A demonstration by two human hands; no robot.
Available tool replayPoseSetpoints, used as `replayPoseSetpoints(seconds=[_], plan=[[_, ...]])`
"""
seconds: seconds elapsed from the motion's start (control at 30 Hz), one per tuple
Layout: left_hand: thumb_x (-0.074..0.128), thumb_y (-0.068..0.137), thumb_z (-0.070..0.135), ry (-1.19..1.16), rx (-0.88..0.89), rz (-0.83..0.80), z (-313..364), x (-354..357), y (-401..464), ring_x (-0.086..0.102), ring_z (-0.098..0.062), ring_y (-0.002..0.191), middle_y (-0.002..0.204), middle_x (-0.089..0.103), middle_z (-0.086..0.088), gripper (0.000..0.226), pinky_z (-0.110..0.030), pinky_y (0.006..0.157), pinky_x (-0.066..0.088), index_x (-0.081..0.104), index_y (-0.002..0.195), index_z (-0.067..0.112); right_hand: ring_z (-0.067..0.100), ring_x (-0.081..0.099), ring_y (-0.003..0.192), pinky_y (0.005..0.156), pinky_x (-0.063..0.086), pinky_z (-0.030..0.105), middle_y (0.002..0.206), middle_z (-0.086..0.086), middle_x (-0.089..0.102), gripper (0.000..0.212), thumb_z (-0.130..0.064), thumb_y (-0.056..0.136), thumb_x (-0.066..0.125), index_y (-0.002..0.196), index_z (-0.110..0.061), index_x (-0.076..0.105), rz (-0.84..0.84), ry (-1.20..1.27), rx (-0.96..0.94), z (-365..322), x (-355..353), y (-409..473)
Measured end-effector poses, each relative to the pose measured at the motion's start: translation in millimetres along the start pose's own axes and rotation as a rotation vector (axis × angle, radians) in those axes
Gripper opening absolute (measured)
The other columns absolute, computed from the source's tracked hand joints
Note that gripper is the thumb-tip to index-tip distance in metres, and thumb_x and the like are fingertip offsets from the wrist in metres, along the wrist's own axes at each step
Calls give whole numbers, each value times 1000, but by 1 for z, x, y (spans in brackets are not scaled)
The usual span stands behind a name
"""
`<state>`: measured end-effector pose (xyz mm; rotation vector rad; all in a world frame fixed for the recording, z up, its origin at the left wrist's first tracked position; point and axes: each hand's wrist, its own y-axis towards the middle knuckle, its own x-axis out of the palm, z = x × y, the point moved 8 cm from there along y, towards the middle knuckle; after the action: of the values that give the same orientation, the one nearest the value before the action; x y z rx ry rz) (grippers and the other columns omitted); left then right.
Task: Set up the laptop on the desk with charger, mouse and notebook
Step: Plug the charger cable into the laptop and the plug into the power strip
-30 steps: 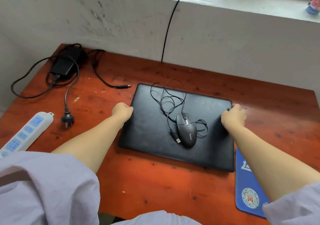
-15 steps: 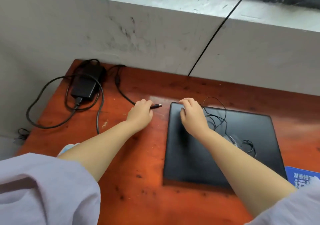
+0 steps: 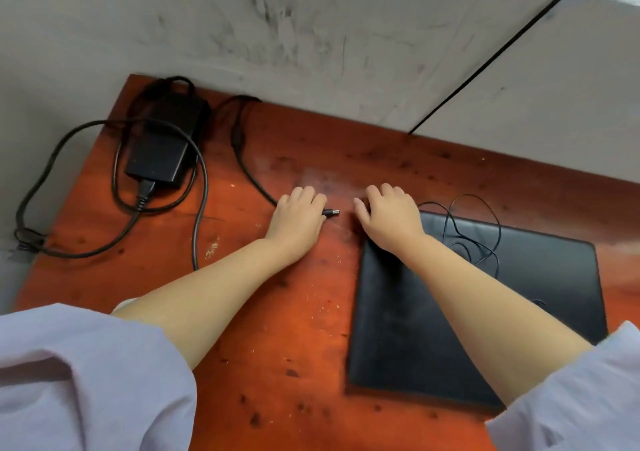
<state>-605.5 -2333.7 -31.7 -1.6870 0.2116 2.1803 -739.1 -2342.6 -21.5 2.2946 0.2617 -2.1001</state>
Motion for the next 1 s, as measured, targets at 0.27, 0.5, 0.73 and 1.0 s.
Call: replayPoseSetpoints(seconds=[0.27, 0.5, 0.73, 1.0], plan=[[51, 93, 22, -207, 144, 34, 16, -19, -2, 61, -32, 88, 93, 67, -11, 23, -42, 80, 43, 60, 111, 11, 41, 63, 84, 69, 46, 38, 87, 22, 69, 49, -31, 98, 30, 78, -4, 65, -45, 74, 19, 10, -6, 18], [53, 92, 30, -308, 183, 24, 26, -39, 7, 61, -24, 85, 90, 67, -2, 23, -30, 80, 36, 64, 111, 21, 38, 58, 89, 67, 34, 35, 82, 18, 63, 45, -33, 99, 25, 62, -14, 45, -229, 291, 88, 25, -10, 21], [57, 90, 27, -419, 288, 11, 46, -60, 15, 42, -7, 70, 79, 58, 8, 21, -25, 75, 30, 68, 106, 21, 30, 60, 83, 80, 48, 39, 77, 11, 68, 47, -30, 97, 29, 64, -19, 60, -71, 435, 89, 39, -45, 21], [55, 91, 27, -385, 279, 32, 54, -70, 21, 59, -18, 88, 92, 69, 2, 21, -27, 76, 30, 68, 106, 21, 27, 60, 79, 80, 49, 40, 74, 8, 67, 49, -30, 97, 28, 58, -22, 56, 11, 464, 98, 48, -61, 22]])
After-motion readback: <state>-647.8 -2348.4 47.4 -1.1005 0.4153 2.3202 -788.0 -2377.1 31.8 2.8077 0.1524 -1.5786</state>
